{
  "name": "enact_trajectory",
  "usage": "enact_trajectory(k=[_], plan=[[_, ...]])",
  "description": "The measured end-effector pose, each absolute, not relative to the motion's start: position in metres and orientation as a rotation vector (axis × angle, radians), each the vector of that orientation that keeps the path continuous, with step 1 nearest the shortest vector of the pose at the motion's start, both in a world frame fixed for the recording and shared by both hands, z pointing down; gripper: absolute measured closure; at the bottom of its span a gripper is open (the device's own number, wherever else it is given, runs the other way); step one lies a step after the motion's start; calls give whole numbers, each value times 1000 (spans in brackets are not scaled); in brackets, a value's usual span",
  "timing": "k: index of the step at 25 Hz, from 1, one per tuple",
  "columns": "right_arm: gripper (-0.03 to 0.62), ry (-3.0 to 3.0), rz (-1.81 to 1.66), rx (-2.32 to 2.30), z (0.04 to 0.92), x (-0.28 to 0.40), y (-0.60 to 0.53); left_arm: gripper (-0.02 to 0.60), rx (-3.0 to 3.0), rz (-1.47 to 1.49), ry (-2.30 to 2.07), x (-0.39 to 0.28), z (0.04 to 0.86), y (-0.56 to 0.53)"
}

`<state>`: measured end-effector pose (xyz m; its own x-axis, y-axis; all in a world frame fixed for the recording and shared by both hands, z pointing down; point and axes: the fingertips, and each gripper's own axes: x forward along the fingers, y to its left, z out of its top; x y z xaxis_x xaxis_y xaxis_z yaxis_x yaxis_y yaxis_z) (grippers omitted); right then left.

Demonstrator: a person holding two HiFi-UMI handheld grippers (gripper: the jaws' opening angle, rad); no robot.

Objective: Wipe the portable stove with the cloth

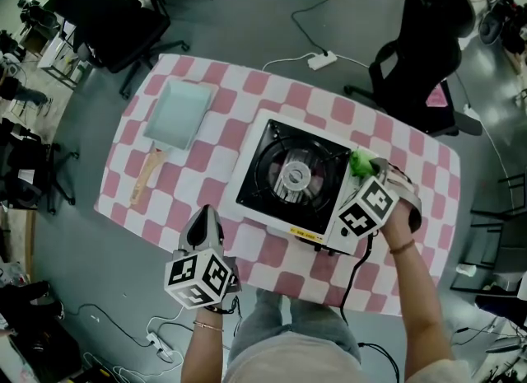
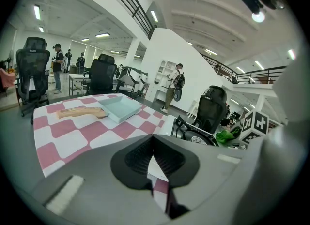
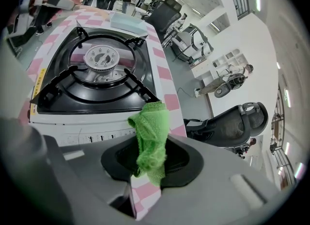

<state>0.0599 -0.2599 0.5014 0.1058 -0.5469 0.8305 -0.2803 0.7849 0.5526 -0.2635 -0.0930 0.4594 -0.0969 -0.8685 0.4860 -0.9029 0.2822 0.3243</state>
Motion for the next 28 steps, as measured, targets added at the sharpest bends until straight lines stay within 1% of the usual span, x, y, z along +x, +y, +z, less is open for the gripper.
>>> enact_trajectory(k=[28], plan=[[488, -1474, -160, 706, 503, 51, -200, 581, 1610, 66, -1928, -284, 461, -59]])
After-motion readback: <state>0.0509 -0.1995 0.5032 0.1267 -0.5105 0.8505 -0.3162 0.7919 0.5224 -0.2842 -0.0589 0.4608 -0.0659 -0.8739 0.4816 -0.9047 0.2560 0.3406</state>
